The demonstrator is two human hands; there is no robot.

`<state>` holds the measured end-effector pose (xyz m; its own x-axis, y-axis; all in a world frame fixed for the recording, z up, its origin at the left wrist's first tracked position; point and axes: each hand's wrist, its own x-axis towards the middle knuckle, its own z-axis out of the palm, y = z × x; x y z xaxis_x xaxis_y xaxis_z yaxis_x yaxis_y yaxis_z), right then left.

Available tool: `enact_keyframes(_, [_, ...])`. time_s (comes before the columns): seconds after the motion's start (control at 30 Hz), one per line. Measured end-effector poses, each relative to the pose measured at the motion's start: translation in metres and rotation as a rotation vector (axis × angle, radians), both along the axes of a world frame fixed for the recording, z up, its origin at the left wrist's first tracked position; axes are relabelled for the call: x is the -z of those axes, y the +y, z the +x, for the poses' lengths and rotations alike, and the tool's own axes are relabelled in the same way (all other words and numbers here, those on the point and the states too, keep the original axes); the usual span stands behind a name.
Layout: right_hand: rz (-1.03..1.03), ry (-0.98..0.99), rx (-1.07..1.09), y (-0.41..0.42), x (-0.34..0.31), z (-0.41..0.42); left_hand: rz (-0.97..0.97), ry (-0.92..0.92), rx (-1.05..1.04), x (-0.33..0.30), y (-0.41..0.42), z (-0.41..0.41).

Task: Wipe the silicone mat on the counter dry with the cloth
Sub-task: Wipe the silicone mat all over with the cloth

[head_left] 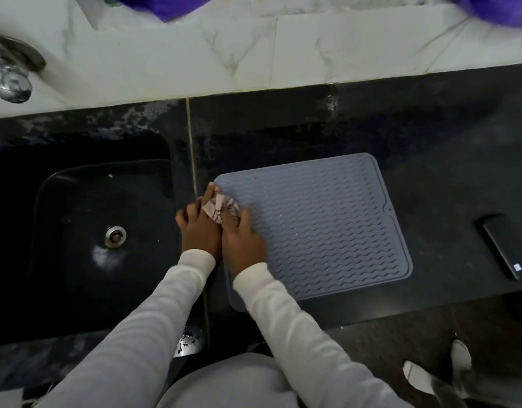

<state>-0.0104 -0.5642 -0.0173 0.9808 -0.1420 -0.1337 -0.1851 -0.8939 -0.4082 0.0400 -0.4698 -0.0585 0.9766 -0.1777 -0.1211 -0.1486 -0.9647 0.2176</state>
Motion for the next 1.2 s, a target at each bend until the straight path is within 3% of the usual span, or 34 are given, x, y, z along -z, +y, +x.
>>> enact_keyframes(0.2, [-0.155,-0.166,-0.096,-0.063,0.010,-0.006,-0.031,-0.016,0.009,0.002,0.002,0.000])
enact_keyframes(0.3, [-0.227,-0.169,-0.006,-0.114,0.014,-0.013,-0.054,-0.034,0.029,0.004,0.004,0.000])
enact_keyframes(0.43, [-0.252,-0.024,0.124,-0.182,0.010,-0.020,-0.062,-0.058,0.035,0.005,0.003,0.000])
enact_keyframes(0.57, [-0.352,-0.043,0.317,-0.246,0.010,-0.029,-0.074,-0.068,0.037,0.004,0.002,-0.002])
enact_keyframes(0.73, [-0.379,-0.007,0.444,-0.275,-0.001,-0.028,-0.068,-0.076,0.042,0.004,0.002,-0.002])
enact_keyframes(0.87, [-0.217,-0.192,0.503,-0.237,-0.032,-0.027,-0.067,-0.067,0.056,0.005,0.004,-0.001])
enact_keyframes(0.97, [-0.025,-0.347,0.371,-0.157,-0.045,-0.027,-0.067,-0.059,0.051,0.005,0.004,0.000])
enact_keyframes(1.1, [0.137,-0.205,0.103,-0.029,-0.021,-0.043,-0.029,-0.045,0.071,0.005,0.006,0.000])
enact_keyframes(1.2, [0.017,-0.097,-0.004,0.000,0.005,-0.055,-0.003,-0.034,0.105,0.006,0.009,0.001])
